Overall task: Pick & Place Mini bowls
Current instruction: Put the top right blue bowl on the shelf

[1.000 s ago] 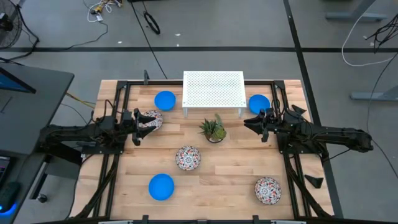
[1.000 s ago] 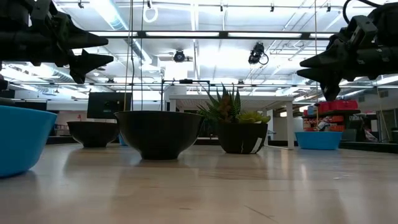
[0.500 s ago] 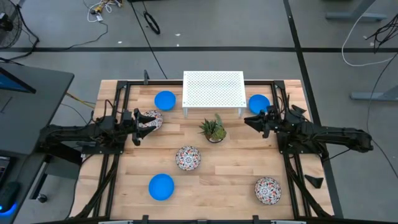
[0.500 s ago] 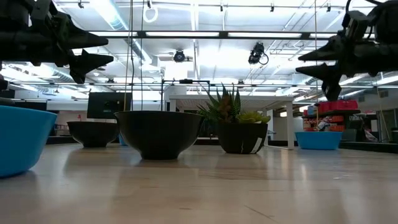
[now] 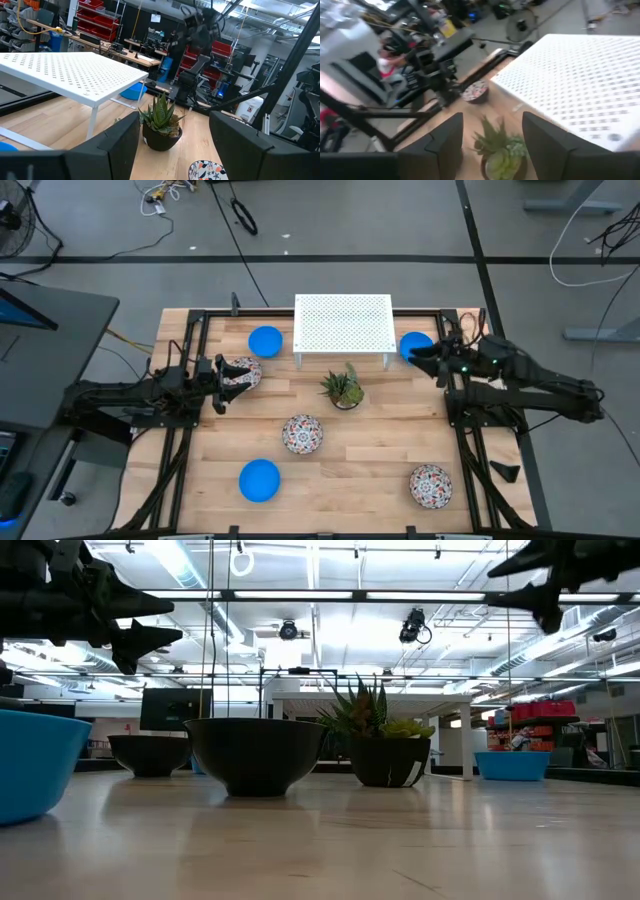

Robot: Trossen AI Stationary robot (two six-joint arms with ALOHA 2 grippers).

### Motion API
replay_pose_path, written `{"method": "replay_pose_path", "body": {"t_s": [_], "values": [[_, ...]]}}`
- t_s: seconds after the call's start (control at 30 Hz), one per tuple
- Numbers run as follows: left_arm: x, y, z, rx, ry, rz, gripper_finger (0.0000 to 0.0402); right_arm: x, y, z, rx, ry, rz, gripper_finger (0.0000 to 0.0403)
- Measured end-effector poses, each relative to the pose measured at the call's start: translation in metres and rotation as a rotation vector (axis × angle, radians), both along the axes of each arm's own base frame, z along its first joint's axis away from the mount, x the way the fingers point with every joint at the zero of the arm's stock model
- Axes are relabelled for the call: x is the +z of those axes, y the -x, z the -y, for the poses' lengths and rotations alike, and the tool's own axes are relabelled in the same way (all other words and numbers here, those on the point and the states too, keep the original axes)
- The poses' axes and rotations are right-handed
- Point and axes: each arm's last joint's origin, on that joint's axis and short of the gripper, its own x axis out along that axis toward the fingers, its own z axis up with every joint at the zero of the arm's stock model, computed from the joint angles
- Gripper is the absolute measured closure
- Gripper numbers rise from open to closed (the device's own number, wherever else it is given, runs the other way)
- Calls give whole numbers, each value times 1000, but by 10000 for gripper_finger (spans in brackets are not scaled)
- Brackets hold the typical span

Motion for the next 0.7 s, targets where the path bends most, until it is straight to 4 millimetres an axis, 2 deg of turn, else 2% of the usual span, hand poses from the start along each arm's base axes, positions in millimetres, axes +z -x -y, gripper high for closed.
{"method": "replay_pose_path", "body": {"t_s": [0.17, 0.33, 0.7], "values": [[0, 0, 0, 0, 0, 0, 156, 32, 3, 0, -26, -18, -107, 197], [0, 0, 0, 0, 0, 0, 156, 55, 3, 0, -4, -25, -283, 197], [0, 0, 0, 0, 0, 0, 156, 92, -9, -1, 175, -11, -501, 197]]}}
